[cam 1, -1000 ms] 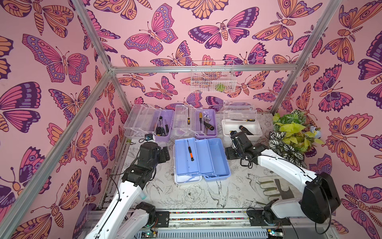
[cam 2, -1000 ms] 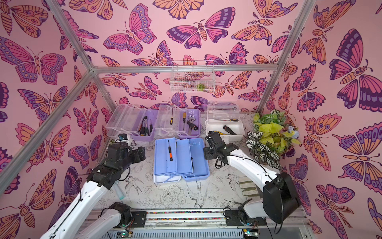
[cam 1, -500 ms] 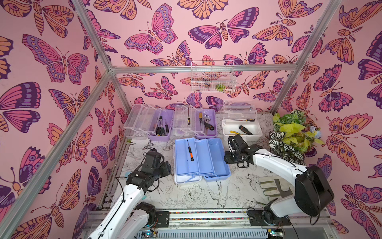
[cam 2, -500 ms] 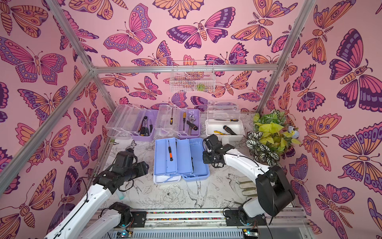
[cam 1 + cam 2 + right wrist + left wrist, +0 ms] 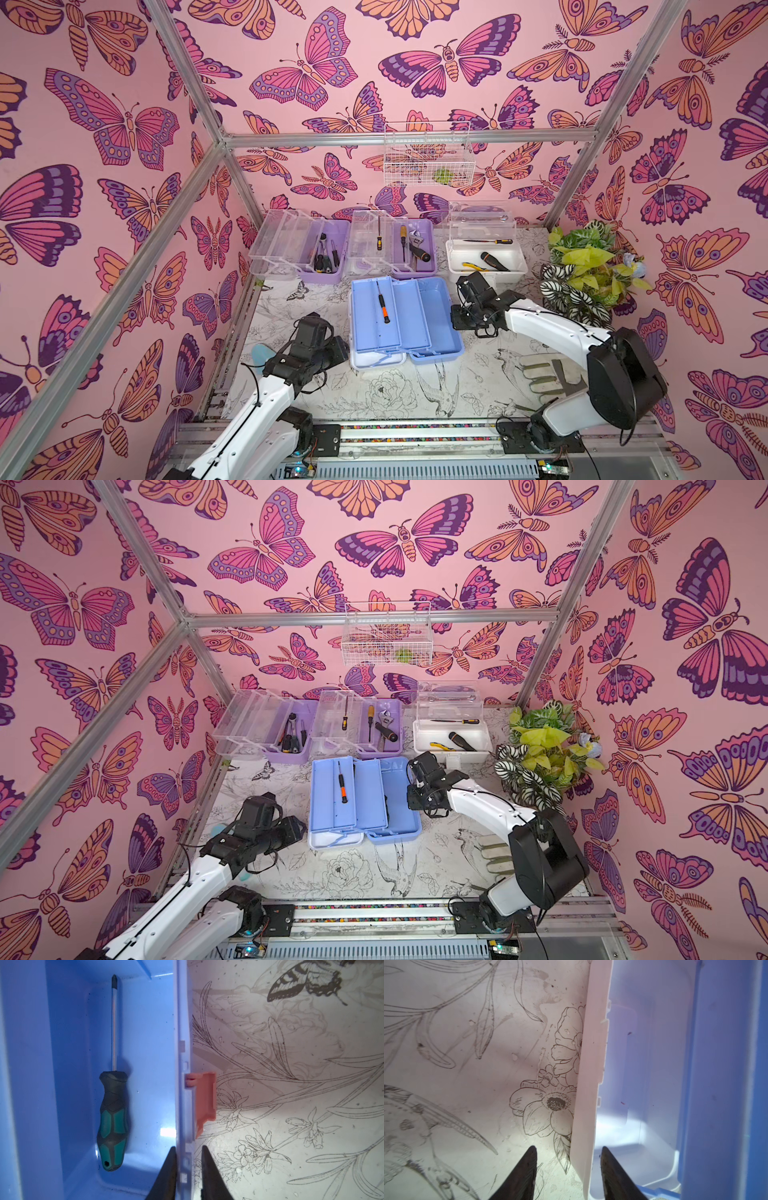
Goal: Close toolboxes
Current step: Close the toolbox lid.
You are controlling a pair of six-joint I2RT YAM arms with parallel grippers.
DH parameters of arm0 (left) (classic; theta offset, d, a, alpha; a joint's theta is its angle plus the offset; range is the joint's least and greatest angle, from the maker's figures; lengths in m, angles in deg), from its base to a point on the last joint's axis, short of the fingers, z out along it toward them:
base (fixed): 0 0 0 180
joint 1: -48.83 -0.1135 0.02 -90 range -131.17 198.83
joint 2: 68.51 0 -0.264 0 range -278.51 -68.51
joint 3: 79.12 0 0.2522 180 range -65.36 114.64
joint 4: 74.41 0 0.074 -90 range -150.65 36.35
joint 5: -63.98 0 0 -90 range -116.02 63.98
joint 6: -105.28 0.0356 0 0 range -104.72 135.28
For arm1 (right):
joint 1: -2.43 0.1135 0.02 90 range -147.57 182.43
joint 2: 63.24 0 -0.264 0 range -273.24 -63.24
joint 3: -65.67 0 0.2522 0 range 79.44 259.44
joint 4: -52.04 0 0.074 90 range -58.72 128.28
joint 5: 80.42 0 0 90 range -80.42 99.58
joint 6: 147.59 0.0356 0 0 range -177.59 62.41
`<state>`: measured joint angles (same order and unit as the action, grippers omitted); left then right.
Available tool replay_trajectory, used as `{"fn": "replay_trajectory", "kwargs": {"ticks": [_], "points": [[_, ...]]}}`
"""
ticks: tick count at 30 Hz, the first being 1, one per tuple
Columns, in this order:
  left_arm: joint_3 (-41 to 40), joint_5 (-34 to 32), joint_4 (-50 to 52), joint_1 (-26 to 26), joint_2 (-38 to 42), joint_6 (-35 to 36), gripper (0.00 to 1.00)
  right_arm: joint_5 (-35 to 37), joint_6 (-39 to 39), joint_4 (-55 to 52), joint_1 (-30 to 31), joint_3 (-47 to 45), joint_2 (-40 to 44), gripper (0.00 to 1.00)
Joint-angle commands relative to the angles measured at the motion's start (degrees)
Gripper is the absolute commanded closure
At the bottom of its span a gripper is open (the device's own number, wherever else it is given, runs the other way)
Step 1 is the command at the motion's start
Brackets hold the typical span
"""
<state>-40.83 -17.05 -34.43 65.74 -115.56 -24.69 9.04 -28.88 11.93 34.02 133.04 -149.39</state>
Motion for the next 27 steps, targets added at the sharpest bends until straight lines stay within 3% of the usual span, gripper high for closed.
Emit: {"fn": "replay_trajectory", "kwargs": {"ticks": [1,6,12,18,21,27], "points": [[-1.9,3.9,-5.6,0.2,-1.0,-1.6,0.49,0.7,1.1,-0.6,0.3,-1.8,0.7,0.82],[-2.4,4.5,-7.6,0.7,-2.8,-1.3,0.53,1.0,2.1,-0.7,0.3,-4.4,3.2,0.89],[-2.5,4.0,-10.2,0.9,-7.3,-0.1,0.66,-1.6,3.7,1.2,0.3,-6.7,5.5,0.92],[-1.3,4.2,-12.0,1.2,-12.1,1.9,0.66,-2.1,3.2,0.0,0.2,-6.1,6.6,0.8],[-0.6,4.2,-12.3,1.5,-13.9,3.5,0.68,0.9,1.6,-3.4,-0.6,-4.5,7.9,0.77],[1.0,4.2,-11.6,1.9,-16.0,6.0,0.9,0.9,-0.6,-6.1,-2.9,-3.0,10.2,0.72]]}}
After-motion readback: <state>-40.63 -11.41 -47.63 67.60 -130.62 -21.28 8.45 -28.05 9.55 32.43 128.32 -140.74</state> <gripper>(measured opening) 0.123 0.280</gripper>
